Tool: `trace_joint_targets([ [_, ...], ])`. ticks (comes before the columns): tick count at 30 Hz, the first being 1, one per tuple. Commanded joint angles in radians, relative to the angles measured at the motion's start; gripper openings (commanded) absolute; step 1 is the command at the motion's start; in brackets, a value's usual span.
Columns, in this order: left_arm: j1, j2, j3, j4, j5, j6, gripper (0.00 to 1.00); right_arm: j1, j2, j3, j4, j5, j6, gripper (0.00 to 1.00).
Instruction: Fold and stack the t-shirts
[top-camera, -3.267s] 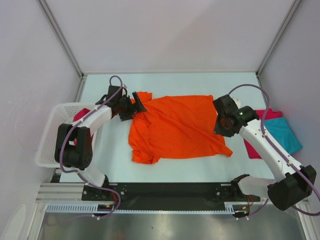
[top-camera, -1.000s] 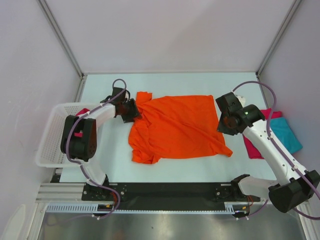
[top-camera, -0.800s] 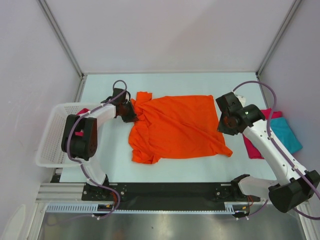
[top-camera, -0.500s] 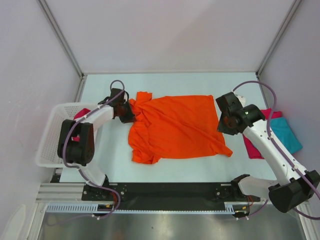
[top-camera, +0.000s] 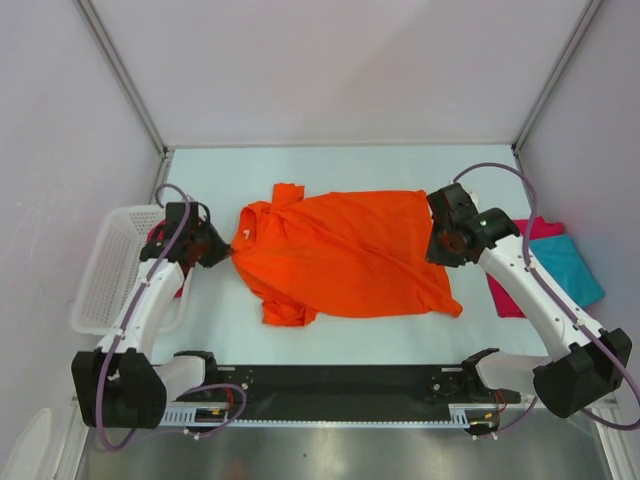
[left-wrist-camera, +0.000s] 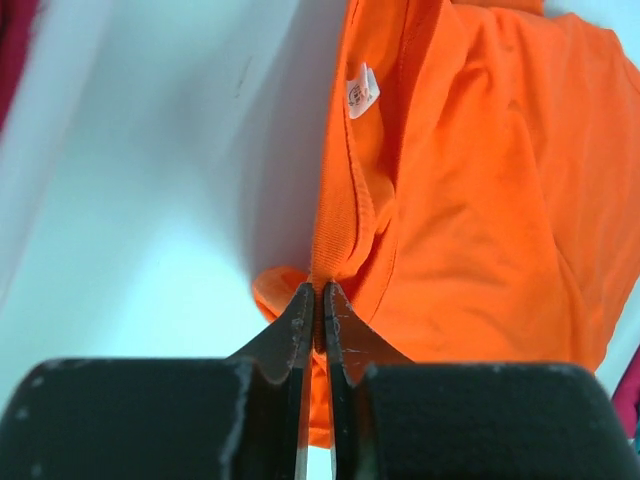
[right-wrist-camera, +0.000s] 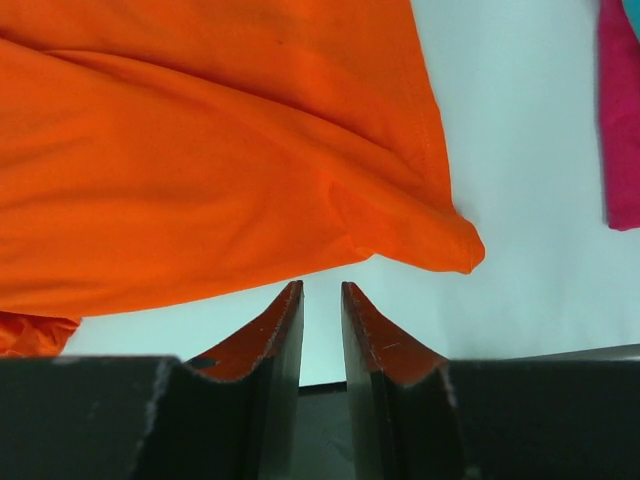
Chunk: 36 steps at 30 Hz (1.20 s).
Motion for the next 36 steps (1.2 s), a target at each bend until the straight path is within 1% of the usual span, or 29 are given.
trace_joint_targets([
  [1,0.031,-0.059,-0.036,-0.065,-0.030,-0.023,0.10,-0.008,-0.019,0.000,0.025,-0.027,-0.044,0.27],
  [2,0.031,-0.067,-0.042,-0.067,-0.024,-0.023,0.10,-0.011,-0.025,0.000,0.020,-0.024,-0.046,0.27],
  [3,0.058,-0.081,-0.054,-0.064,-0.021,-0.024,0.11,-0.015,-0.041,-0.001,0.013,-0.022,-0.050,0.27],
  [4,0.067,-0.082,-0.057,-0.065,-0.018,-0.024,0.13,-0.028,-0.052,-0.004,0.011,-0.023,-0.055,0.27],
  [5,0.066,-0.085,-0.060,-0.064,-0.016,-0.027,0.19,-0.035,-0.060,-0.007,0.011,-0.027,-0.060,0.28],
  [6,0.066,-0.082,-0.062,-0.062,-0.003,-0.027,0.51,-0.043,-0.075,-0.010,0.009,-0.030,-0.063,0.28],
  [8,0.066,-0.061,-0.056,-0.061,0.016,-0.020,0.89,-0.064,-0.085,-0.016,0.002,-0.039,-0.073,0.28],
  [9,0.067,-0.053,-0.050,-0.061,0.037,-0.014,0.99,-0.069,-0.088,-0.018,-0.001,-0.040,-0.077,0.28],
  [12,0.063,-0.049,-0.039,-0.065,0.054,-0.006,0.99,-0.078,-0.095,-0.018,-0.004,-0.045,-0.080,0.28],
  [15,0.043,-0.084,-0.051,-0.067,0.064,-0.014,0.99,-0.080,-0.098,-0.026,-0.004,-0.048,-0.073,0.28],
  [16,-0.003,-0.095,-0.060,-0.067,0.064,-0.024,1.00,-0.081,-0.101,-0.032,-0.004,-0.053,-0.070,0.28],
  [18,-0.046,-0.119,-0.097,-0.061,0.058,-0.041,1.00,-0.081,-0.106,-0.058,0.006,-0.057,-0.063,0.29],
  [19,-0.096,-0.131,-0.112,-0.057,0.048,-0.065,1.00,-0.081,-0.109,-0.067,0.011,-0.066,-0.061,0.29],
  [22,-0.188,-0.145,-0.168,-0.048,0.038,-0.112,1.00,-0.077,-0.114,-0.088,0.020,-0.077,-0.050,0.28],
  [25,-0.262,-0.173,-0.223,-0.044,0.034,-0.153,1.00,-0.078,-0.123,-0.098,0.025,-0.073,-0.050,0.28],
  [28,-0.294,-0.214,-0.284,-0.059,0.022,-0.173,1.00,-0.078,-0.128,-0.102,0.022,-0.071,-0.050,0.28],
  [32,-0.311,-0.257,-0.378,-0.059,0.019,-0.195,1.00,-0.077,-0.132,-0.112,0.031,-0.083,-0.050,0.28],
  [36,-0.357,-0.266,-0.410,-0.047,0.005,-0.230,1.00,-0.075,-0.132,-0.107,0.029,-0.086,-0.049,0.28],
])
